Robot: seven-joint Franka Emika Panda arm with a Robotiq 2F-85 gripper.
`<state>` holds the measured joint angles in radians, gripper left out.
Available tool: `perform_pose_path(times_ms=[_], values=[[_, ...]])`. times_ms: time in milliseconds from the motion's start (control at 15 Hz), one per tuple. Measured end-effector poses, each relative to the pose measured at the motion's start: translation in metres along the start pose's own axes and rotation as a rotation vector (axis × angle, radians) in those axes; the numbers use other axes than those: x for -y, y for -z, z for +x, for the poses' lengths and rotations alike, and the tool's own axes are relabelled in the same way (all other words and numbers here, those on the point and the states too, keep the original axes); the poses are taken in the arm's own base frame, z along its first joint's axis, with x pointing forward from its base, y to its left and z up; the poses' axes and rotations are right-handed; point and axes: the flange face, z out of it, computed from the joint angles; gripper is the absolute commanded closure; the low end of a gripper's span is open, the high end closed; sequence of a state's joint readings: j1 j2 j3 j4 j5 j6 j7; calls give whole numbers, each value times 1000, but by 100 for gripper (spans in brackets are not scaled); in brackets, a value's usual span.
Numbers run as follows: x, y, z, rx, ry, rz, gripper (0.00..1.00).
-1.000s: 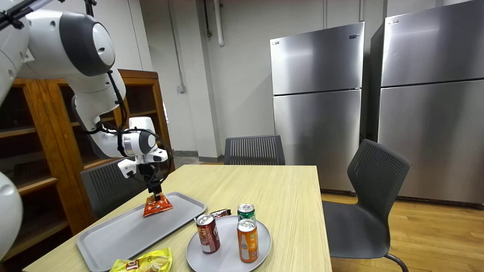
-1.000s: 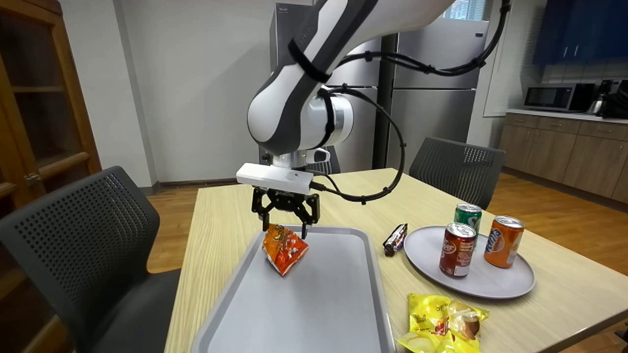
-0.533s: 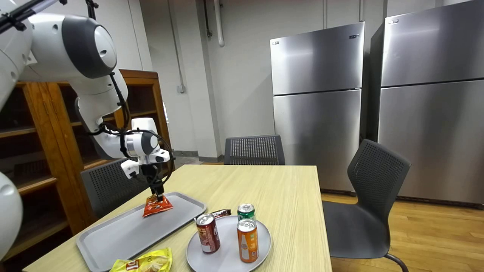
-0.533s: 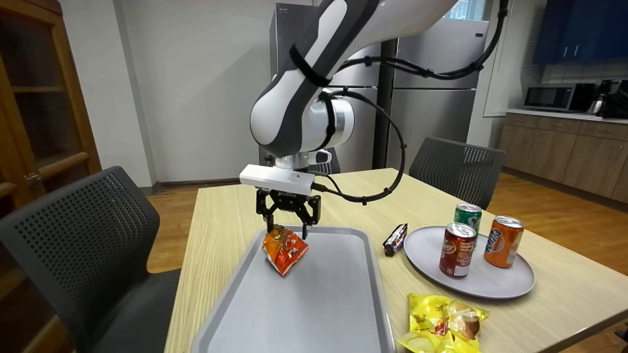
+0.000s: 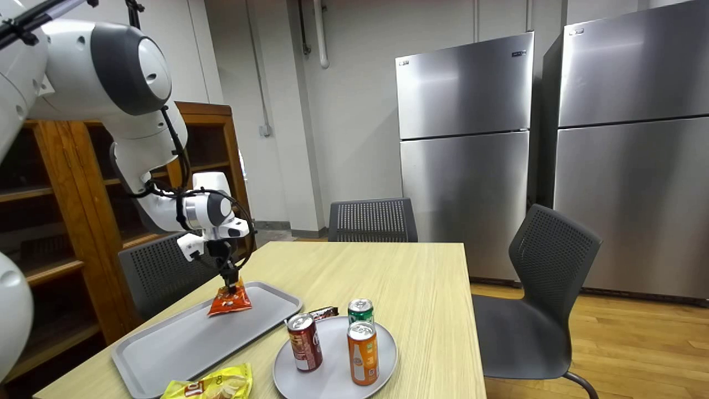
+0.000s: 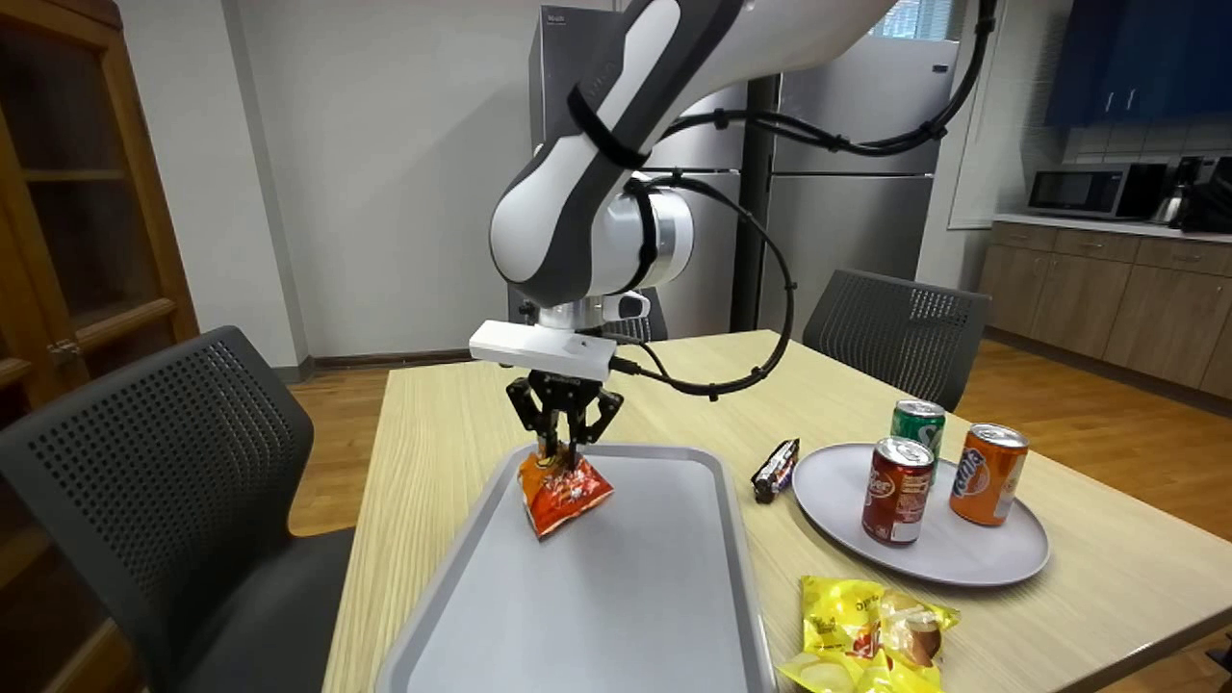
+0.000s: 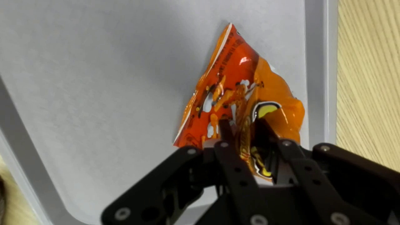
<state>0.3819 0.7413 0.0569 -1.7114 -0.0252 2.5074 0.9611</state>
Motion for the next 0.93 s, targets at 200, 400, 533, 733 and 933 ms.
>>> perform_pose_path(times_ms=[200,400,533,733,933], values=[[0,0,0,0,0,0,100],[0,1,0,-1,0,1,100],[1,4,1,-5,0,6,100],[0,16,8,-22,-7,15,100],[-5,31,21,-47,-22,24,100]])
